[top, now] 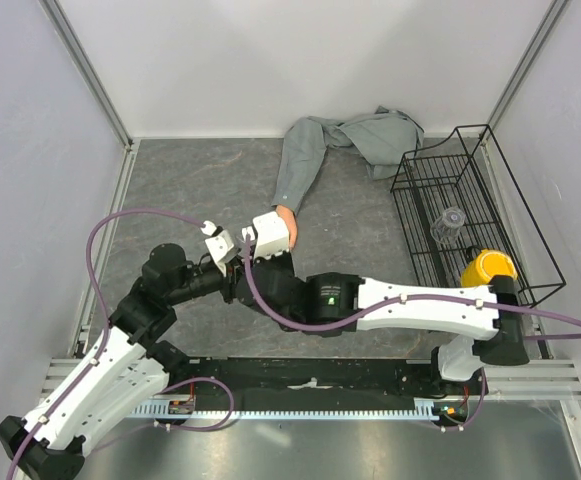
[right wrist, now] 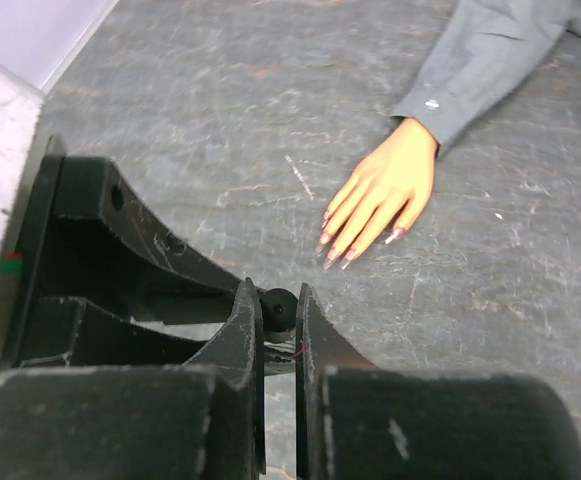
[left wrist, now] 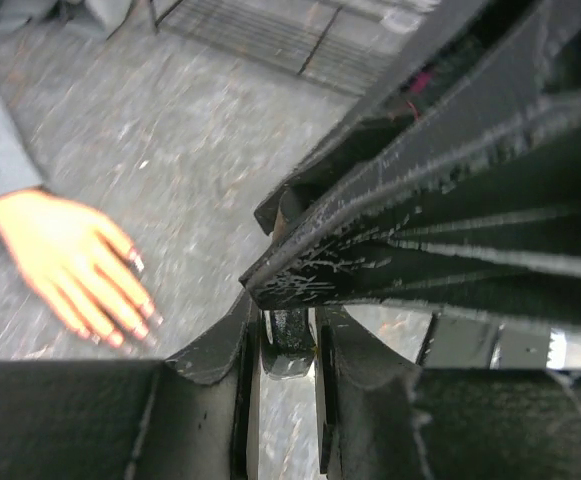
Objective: Paint the nails
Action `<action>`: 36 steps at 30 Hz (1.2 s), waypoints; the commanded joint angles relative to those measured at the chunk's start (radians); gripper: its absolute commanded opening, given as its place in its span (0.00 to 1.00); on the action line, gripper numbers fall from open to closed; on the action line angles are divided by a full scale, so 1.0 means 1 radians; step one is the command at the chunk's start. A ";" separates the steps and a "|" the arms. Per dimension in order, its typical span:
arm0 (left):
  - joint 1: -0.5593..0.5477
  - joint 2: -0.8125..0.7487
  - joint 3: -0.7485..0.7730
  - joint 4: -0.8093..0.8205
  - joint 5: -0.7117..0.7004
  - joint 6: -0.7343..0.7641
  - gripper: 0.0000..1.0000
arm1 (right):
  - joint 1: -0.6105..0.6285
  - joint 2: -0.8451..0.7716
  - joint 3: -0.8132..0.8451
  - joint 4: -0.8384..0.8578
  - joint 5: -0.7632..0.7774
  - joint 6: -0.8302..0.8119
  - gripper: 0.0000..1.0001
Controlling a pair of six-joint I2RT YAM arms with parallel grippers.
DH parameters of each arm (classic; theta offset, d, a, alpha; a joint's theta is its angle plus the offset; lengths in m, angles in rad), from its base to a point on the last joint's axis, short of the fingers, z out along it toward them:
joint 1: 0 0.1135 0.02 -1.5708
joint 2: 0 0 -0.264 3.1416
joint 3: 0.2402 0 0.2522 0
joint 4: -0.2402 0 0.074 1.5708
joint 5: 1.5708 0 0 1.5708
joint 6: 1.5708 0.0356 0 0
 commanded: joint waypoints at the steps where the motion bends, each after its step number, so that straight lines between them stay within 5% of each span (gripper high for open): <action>1: 0.020 -0.018 0.030 0.162 -0.177 0.026 0.02 | 0.075 0.019 0.026 -0.025 0.025 0.159 0.00; 4: 0.020 -0.012 0.029 0.179 -0.128 0.026 0.02 | 0.066 -0.021 0.019 -0.019 -0.025 0.116 0.10; 10: 0.020 0.015 0.032 0.220 0.064 0.006 0.02 | 0.008 -0.165 -0.016 -0.068 -0.171 -0.014 0.76; 13: 0.020 0.028 0.024 0.253 0.137 -0.020 0.02 | -0.006 -0.251 -0.030 -0.117 -0.203 -0.071 0.85; 24: 0.020 0.190 -0.003 0.598 0.699 -0.294 0.02 | -0.210 -0.423 -0.096 -0.095 -0.891 -0.362 0.69; 36: 0.020 0.215 -0.013 0.648 0.734 -0.339 0.02 | -0.277 -0.320 -0.037 -0.092 -1.119 -0.447 0.52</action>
